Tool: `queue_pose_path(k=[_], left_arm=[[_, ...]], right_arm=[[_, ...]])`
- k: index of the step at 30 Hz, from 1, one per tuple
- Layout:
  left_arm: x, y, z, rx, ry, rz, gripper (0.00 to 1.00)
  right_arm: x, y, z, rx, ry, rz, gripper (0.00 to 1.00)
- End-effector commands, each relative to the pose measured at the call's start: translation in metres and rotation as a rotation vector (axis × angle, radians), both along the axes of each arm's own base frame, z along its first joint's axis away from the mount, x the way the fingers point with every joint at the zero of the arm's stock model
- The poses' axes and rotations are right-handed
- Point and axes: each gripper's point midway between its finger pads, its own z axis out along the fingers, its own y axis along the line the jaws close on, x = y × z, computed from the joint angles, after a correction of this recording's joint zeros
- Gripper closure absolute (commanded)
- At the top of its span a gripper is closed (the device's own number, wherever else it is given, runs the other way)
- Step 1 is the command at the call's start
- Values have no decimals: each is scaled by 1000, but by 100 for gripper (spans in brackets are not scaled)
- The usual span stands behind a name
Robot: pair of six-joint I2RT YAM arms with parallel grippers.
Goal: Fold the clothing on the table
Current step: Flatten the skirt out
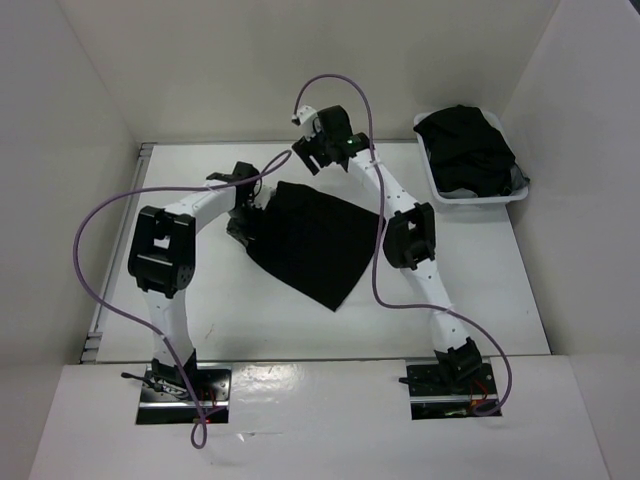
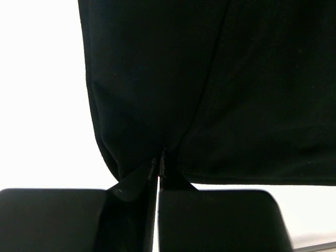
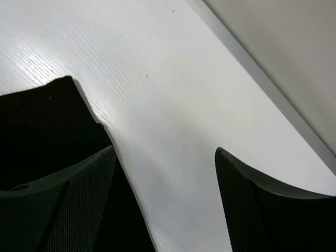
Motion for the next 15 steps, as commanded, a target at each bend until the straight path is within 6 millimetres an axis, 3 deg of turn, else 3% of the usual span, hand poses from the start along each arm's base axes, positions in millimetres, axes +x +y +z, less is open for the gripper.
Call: queue_pose_path(k=[1, 3, 5, 10, 15], left_arm=[[4, -5, 18, -57, -69, 8, 100], [6, -2, 25, -63, -94, 16, 100], [5, 3, 25, -84, -87, 42, 100], [2, 1, 30, -142, -101, 46, 100], [5, -2, 35, -161, -120, 30, 100]], right_arm=[[-15, 20, -13, 24, 64, 93, 19], [-25, 32, -26, 39, 111, 133, 19], [-30, 42, -22, 82, 125, 176, 19], [-56, 61, -36, 138, 230, 281, 19], [-63, 73, -44, 150, 237, 340, 19]])
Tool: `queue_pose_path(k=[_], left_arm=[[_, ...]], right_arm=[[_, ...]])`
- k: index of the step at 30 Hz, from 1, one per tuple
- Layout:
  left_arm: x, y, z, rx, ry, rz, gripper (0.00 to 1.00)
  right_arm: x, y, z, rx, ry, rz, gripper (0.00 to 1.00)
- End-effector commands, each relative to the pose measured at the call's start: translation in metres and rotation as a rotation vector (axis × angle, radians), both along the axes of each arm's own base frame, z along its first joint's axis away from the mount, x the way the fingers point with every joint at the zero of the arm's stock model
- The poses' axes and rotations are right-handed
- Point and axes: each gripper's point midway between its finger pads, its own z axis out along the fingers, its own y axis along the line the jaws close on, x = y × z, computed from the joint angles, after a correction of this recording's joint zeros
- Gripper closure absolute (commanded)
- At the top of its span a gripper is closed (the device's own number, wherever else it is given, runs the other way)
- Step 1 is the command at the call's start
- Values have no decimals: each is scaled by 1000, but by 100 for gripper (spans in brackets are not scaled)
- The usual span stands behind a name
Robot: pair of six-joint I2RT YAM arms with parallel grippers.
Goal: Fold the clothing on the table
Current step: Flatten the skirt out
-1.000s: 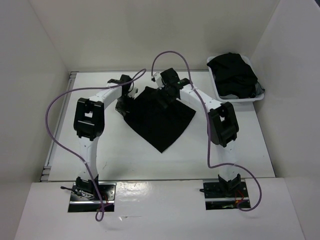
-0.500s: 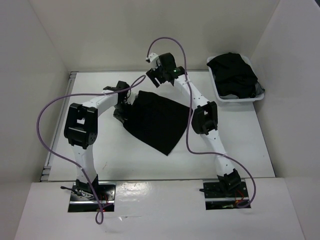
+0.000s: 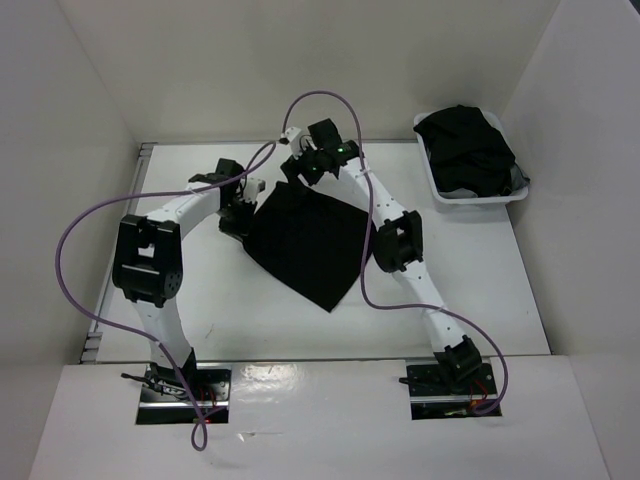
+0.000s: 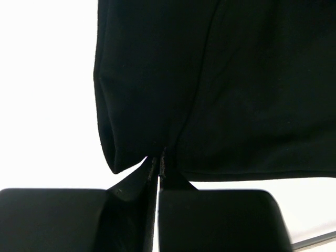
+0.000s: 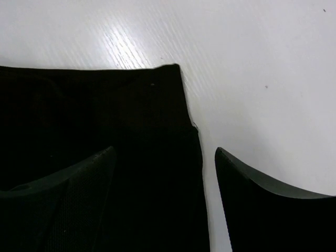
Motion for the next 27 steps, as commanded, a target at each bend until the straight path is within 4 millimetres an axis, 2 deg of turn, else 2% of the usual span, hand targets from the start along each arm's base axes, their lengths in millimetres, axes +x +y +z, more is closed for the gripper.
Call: queue_pose_path(k=[1, 3, 4, 6, 8, 9, 11, 12, 15, 16, 18, 19, 20, 26, 27], left_arm=[[0, -8, 11, -47, -32, -7, 100], [-2, -9, 14, -56, -30, -10, 100], [-5, -8, 14, -55, -27, -10, 100], [-5, -8, 17, -54, -38, -19, 100], [-7, -8, 17, -54, -37, -19, 100], [-7, -8, 21, -56, -47, -19, 100], [-9, -6, 18, -46, -40, -16, 100], [-9, -6, 18, -46, -40, -16, 100], [-10, -6, 19, -47, -47, -16, 100], [-10, -6, 19, -47, -47, -16, 100], [-12, -5, 16, -45, -38, -16, 100], [-12, -5, 16, -45, -38, -16, 100], [-12, -5, 16, -45, -38, -16, 100], [-12, -4, 16, -40, -43, -33, 100], [-12, -4, 16, -37, -45, -41, 100]], right_arm=[[-18, 24, -1, 43, 24, 89, 19], [-16, 25, -3, 47, 16, 89, 19], [-20, 30, -15, 38, 34, 98, 19], [-18, 31, -11, 46, 18, 98, 19], [-16, 29, -24, 30, 26, 87, 21], [-13, 28, -19, 28, 8, 77, 21], [-10, 27, -32, 13, 8, 64, 22], [-11, 31, -28, 12, -6, 65, 24], [-5, 29, -32, 1, -27, 45, 38], [-3, 26, -39, -17, -25, 30, 54], [0, 26, -38, -15, -33, 13, 74], [2, 23, -44, -32, -32, -1, 92], [5, 23, -36, -22, -46, -15, 99], [2, -1, -48, -115, 2, -131, 100], [4, -10, -51, -128, 17, -156, 100]])
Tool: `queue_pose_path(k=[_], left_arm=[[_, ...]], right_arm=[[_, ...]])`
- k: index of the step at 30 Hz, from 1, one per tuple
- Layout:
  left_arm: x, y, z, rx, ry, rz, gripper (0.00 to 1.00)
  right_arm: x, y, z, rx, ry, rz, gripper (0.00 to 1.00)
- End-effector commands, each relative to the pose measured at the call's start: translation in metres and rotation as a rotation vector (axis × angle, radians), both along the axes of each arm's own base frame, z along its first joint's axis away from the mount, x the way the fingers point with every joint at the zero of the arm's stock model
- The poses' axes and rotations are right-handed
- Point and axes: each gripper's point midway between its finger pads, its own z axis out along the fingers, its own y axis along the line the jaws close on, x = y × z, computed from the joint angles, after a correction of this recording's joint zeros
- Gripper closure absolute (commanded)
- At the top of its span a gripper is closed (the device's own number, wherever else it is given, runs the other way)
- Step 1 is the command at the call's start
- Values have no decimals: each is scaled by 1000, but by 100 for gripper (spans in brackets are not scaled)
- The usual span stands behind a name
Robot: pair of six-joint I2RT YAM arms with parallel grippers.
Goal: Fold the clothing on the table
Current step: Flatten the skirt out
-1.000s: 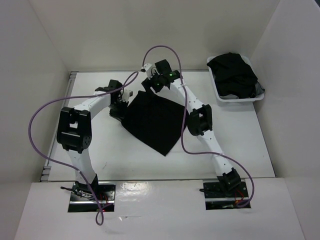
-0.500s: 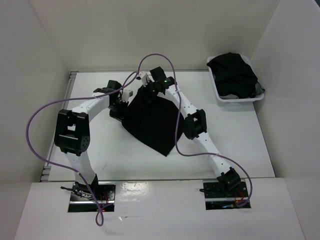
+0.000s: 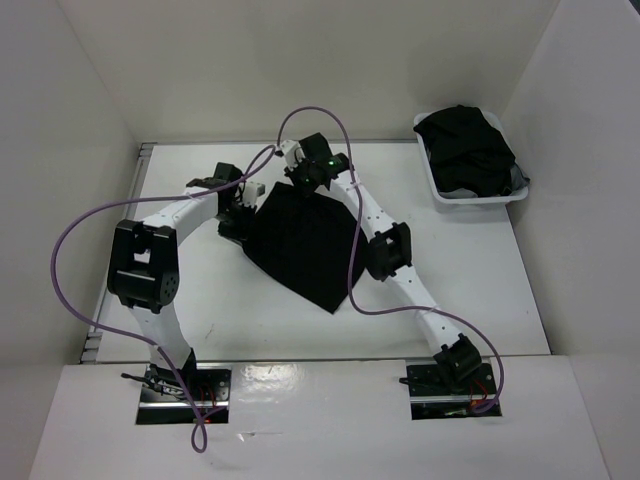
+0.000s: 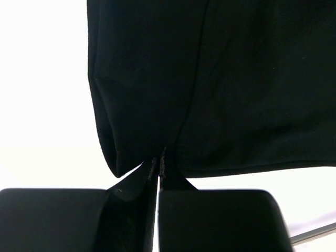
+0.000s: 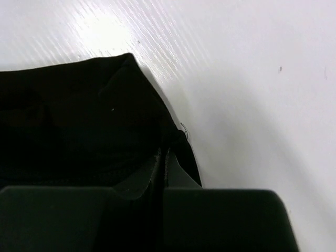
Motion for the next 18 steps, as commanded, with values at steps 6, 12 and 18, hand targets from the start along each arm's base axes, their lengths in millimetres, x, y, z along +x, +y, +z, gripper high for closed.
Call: queue_pose_path(k=[6, 12, 18], left_arm=[[7, -8, 15, -43, -60, -71, 100], [20, -13, 5, -46, -64, -135, 100], [41, -20, 4, -56, -82, -236, 100]], right_arm=[[-6, -59, 7, -78, 134, -234, 100], [2, -97, 44, -66, 150, -377, 100], [-3, -150, 109, -91, 119, -564, 100]])
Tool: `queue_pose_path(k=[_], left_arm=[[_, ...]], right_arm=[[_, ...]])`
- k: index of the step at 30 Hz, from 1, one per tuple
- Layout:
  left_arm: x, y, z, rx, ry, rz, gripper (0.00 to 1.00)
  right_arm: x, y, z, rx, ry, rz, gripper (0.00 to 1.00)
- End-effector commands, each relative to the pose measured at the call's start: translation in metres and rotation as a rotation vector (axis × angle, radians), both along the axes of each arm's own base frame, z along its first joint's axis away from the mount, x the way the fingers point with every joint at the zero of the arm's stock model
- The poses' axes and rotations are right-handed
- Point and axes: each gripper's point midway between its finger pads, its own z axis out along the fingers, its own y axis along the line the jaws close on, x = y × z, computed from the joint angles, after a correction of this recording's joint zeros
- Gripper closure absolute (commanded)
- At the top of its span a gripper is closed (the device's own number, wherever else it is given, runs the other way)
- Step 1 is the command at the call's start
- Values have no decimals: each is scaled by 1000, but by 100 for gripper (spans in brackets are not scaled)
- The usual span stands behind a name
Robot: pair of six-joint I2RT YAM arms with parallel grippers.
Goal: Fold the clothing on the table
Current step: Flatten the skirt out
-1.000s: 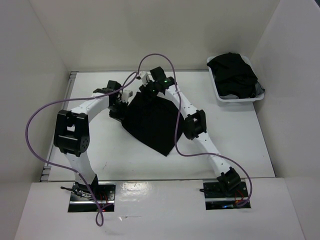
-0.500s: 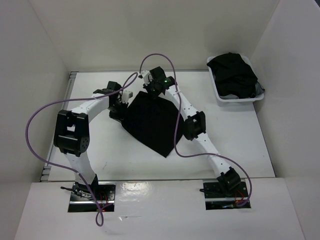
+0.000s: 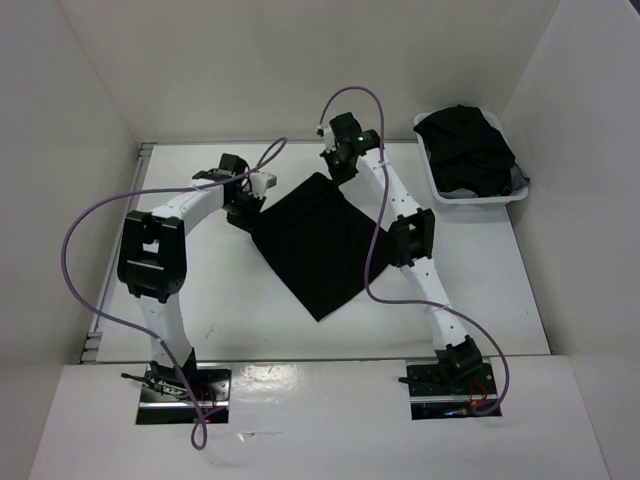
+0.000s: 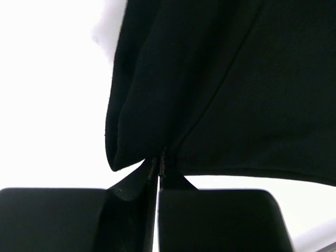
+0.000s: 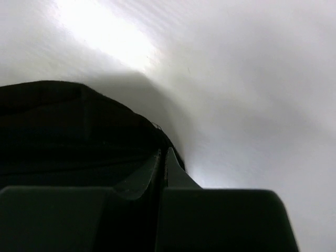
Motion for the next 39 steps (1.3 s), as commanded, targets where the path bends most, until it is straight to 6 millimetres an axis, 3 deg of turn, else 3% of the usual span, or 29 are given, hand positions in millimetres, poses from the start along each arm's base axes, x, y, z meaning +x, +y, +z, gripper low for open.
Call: queue_pose_path(k=[1, 2, 3, 4, 5, 6, 10, 14, 15, 16, 17, 18, 19, 20, 21, 22, 26, 29, 30, 31, 32, 33, 36, 37, 39], left_arm=[[2, -3, -1, -2, 20, -103, 100], [3, -5, -2, -6, 25, -118, 100], [8, -9, 3, -23, 14, -138, 100], [8, -10, -2, -25, 28, -153, 100], [6, -15, -2, -25, 35, -190, 100], [12, -16, 0, -24, 19, -200, 100], [16, -24, 0, -41, 16, -215, 100], [21, -29, -1, -68, 19, -199, 100], [20, -31, -1, -78, 20, -202, 98], [20, -31, -1, -81, 25, -193, 98], [22, -32, 0, -82, 16, -193, 98], [20, -30, 2, -78, 3, -183, 98], [21, -27, 3, -63, -5, -167, 98], [22, -24, 8, -70, -19, -146, 98], [22, -21, 9, -58, -30, -141, 98], [22, -18, 9, -63, -33, -120, 98], [19, -1, 13, -65, -42, -56, 98], [19, 7, 18, -79, -53, -6, 95], [18, 7, 21, -85, -62, 4, 93], [20, 6, 22, -86, -71, 4, 87], [18, 10, 23, -91, -66, 25, 72], [21, 11, 29, -86, -92, 28, 63], [29, 26, 35, -67, -132, 103, 37], [29, 29, 37, -60, -144, 119, 32], [37, 49, 45, -33, -183, 208, 18]], right_arm=[[-10, -37, 82, -39, -72, -123, 100], [-20, -41, 68, -65, -17, -121, 100], [-23, -41, 68, -63, -8, -130, 100], [-29, -44, 98, -41, -53, -132, 100], [-36, -41, 71, -56, -22, -121, 100], [-57, -45, 69, -88, -14, -119, 100], [-65, -36, 65, -102, -56, -97, 100], [-46, -25, 49, -104, -49, -84, 100], [-34, -18, 63, -74, -88, -81, 100], [-28, -15, 43, -87, -63, -79, 100], [-22, -12, 41, -85, -68, -80, 100], [-9, -6, 61, -57, -121, -83, 100], [-1, -6, 63, -63, -141, -95, 100], [5, -3, 26, -85, -100, -92, 100], [17, 0, 61, -50, -191, -107, 100], [26, -5, 59, -76, -222, -139, 100], [36, -2, 35, -74, -226, -155, 100], [40, 0, 32, -61, -237, -163, 100], [39, 1, 32, -45, -235, -181, 96], [40, 2, 30, -38, -232, -191, 82], [41, 1, 34, -31, -241, -207, 59], [40, -1, 36, -38, -243, -213, 27], [41, -8, 65, -22, -283, -287, 2], [40, -10, 87, -9, -316, -296, 2], [35, -11, 102, 0, -315, -289, 2]])
